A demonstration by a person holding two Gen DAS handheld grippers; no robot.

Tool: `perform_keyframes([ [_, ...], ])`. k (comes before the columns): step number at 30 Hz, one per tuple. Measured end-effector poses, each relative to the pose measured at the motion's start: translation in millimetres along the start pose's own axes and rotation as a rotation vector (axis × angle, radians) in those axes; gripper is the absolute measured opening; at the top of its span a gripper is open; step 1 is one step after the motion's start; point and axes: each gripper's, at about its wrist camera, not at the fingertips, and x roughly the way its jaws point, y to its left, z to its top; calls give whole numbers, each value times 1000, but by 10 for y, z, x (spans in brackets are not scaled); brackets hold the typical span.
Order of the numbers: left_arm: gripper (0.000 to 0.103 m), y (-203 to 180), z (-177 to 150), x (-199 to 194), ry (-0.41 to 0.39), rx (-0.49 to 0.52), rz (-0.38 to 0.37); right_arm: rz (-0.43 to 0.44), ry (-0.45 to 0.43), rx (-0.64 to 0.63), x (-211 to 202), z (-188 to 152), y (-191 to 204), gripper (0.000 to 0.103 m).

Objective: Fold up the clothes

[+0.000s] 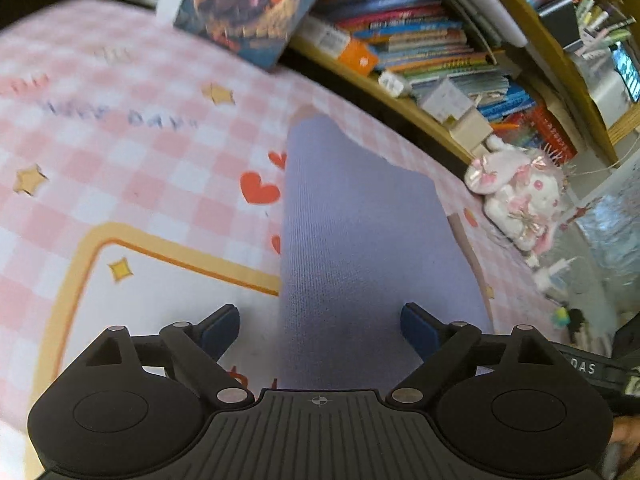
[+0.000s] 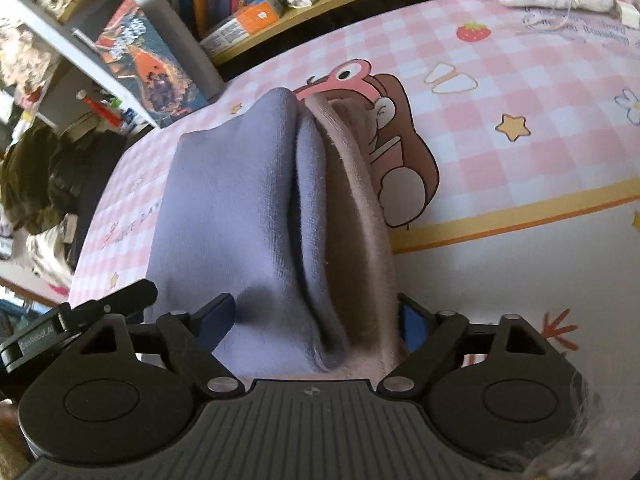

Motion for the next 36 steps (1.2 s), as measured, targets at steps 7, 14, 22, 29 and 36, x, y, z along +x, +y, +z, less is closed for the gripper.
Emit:
perform_keyframes([
  [7,82,26,82,117,33,-6,-77,-45,-41,30,46,3,57,64],
  [14,51,-298,9,35,23,159,-13,-72,-104,-114,-129,-107,271,30],
  [22,49,-520,-172,-129,101,255,-42,-101,-69,-197,-435,-265,248,27],
  [29,65,-390,-186,-21,156,148,-55,-61,-4,-103,-500,-315,26,43],
  [36,68,-222,-157,122,154,-6,-112,19,29,57,-312,-264,-195,60],
])
